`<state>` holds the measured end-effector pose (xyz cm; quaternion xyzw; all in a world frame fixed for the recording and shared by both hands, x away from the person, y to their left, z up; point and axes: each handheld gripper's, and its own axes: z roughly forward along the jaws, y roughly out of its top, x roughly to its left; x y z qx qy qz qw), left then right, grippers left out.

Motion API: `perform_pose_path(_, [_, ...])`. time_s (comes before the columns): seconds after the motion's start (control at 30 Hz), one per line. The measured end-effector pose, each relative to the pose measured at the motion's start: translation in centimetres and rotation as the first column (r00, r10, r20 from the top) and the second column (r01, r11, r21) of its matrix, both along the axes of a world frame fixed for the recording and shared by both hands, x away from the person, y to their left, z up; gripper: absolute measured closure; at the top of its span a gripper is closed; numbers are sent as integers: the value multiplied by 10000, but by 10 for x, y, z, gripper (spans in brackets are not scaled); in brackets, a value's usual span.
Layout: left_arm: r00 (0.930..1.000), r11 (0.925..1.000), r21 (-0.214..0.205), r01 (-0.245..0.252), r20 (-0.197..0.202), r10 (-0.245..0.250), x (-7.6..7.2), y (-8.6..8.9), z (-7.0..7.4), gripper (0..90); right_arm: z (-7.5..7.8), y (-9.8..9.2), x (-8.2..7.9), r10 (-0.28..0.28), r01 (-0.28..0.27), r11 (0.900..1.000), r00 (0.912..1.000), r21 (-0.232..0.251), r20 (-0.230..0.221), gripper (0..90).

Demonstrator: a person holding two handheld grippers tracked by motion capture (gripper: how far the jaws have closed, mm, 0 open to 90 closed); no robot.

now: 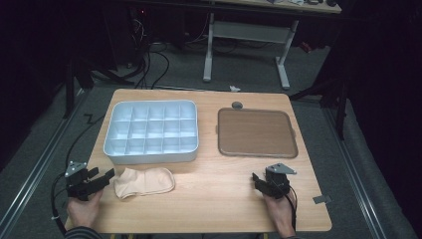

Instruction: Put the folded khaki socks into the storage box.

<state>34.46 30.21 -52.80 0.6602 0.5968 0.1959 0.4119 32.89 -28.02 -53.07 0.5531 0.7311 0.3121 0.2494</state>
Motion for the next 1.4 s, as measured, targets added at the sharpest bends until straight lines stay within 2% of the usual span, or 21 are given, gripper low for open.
perform_pose_path(0.1, [9997, 9995, -241, 192, 145, -188, -6, 0, 5, 337, 0, 0, 0, -47, 47, 10000, 10000, -17, 24, 457])
perform_pose_path(0.2, [9990, 9989, -234, 411, 210, -407, -11, -4, 8, 337, 1, 3, 0, -19, 19, 10000, 9998, -13, 176, 480])
perform_pose_path(0.23, [9983, 9983, -219, 546, 207, -541, -13, -6, 9, 337, 2, 6, -2, -33, 29, 9999, 9994, 126, 350, 482])
perform_pose_path(0.33, [9970, 9967, -301, 755, 166, -750, -17, -10, 9, 334, 4, 9, -3, 17, -34, 9994, 9987, 331, 503, 484])
perform_pose_path(0.53, [9933, 9930, -233, 1156, 107, -1154, -23, -19, 10, 332, 7, 22, -7, 445, -467, 9984, 9968, 318, 671, 511])
perform_pose_path(0.67, [9906, 9906, -171, 1358, -111, -1360, -25, -25, 9, 328, 9, 33, -9, 793, -828, 9953, 9945, 495, 678, 517])
perform_pose_path(0.77, [9899, 9903, 88, 1384, -336, -1381, -26, -30, 6, 329, 11, 42, -11, 1106, -1157, 9912, 9909, 650, 773, 517])
perform_pose_path(0.93, [9903, 9914, -46, 1311, -451, -1312, -28, -34, 0, 329, 13, 57, -14, 1553, -1617, 9834, 9846, 819, 800, 520])
perform_pose_path(1.23, [9886, 9902, 117, 1389, -601, -1380, -30, -39, -3, 332, 15, 75, -15, 2140, -2203, 9699, 9745, 1036, 681, 530])
perform_pose_path(1.4, [9864, 9874, 506, 1500, -758, -1460, -30, -43, -5, 333, 17, 90, -14, 2510, -2571, 9600, 9657, 1106, 665, 532])
